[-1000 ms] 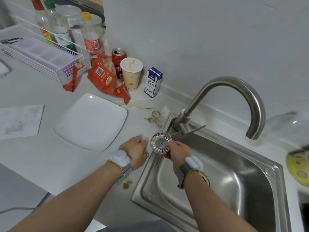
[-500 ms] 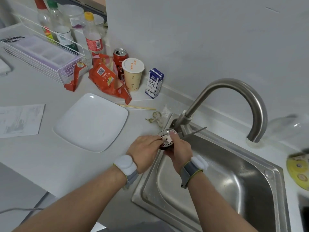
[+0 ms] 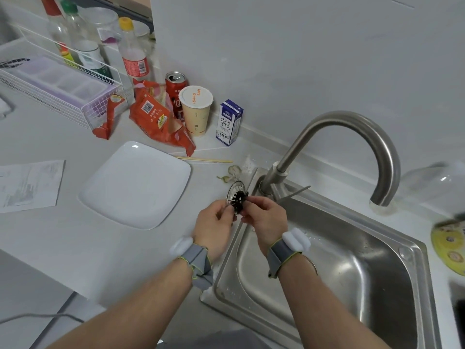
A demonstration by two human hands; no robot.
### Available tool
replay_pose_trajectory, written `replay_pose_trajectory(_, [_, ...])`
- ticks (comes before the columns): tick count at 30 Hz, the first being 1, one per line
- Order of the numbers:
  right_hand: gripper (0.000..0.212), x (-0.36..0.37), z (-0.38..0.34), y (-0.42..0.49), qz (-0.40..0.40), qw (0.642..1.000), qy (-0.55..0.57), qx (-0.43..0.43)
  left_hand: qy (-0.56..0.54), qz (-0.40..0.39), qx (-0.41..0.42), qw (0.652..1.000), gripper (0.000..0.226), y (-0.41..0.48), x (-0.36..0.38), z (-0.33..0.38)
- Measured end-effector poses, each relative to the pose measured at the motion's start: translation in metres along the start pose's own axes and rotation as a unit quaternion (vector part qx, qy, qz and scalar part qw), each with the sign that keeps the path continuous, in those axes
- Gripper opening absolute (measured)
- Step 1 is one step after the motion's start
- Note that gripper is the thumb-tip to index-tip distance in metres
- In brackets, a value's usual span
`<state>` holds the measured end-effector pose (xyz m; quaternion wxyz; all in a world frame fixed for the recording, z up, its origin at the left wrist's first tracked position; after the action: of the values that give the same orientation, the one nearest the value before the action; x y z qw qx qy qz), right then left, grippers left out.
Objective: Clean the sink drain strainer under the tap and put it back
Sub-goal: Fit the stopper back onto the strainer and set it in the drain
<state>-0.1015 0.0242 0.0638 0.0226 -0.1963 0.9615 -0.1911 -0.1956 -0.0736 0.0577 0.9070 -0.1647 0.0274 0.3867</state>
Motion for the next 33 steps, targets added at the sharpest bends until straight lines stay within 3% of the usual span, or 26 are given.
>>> replay_pose_trajectory(21, [0.028,-0.001,-0.009,-0.002,-0.010,0.995,-0.055,-0.085,0.102,-0.020,0.068,0.992,0.016,-0.009,-0.002,0.011])
replay_pose_trajectory(27, [0.020,-0.002,-0.011,-0.003,-0.034,0.988,-0.116,-0.095,0.135,-0.037,0.086,0.986,0.017,-0.009,-0.003,0.011])
replay_pose_trajectory(33, [0.016,-0.005,-0.006,-0.001,0.026,0.994,-0.064,-0.085,0.222,-0.081,0.141,0.961,0.018,-0.003,-0.003,0.016])
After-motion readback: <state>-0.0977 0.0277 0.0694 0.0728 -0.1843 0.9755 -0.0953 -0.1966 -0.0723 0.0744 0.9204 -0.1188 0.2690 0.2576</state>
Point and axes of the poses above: each hand's wrist, its own y-axis towards the middle knuckle, its own x-axis out of the palm, z = x × y, the point moved 4 cm from there along y, towards the middle knuckle, and after that the axes turned 2 degrees about y, right-handed, at the moved point
